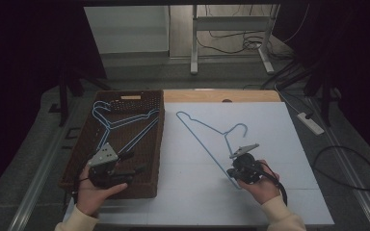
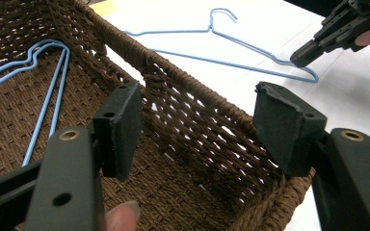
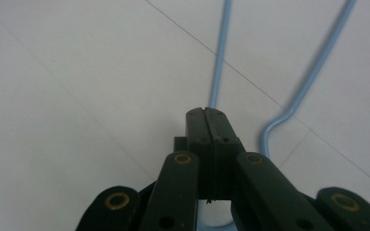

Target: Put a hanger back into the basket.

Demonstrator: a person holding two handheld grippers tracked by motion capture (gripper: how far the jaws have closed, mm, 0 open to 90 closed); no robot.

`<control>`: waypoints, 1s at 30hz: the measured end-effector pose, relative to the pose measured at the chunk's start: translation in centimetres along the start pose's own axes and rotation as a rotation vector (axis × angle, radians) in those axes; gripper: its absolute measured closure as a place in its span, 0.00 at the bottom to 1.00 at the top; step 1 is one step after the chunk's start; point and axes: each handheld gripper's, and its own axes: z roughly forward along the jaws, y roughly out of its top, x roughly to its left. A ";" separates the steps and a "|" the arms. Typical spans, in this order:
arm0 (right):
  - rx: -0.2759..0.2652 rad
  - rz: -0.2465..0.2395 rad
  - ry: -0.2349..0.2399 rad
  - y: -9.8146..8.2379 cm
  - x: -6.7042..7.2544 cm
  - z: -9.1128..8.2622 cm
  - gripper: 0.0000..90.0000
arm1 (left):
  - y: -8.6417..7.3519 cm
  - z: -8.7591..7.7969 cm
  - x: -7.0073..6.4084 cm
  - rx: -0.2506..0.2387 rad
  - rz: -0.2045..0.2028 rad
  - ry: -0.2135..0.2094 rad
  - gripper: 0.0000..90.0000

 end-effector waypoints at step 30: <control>0.121 0.096 -0.103 -5.9 -1.3 -1.8 1.00 | -0.2 0.5 -0.2 0.017 0.004 -0.002 0.40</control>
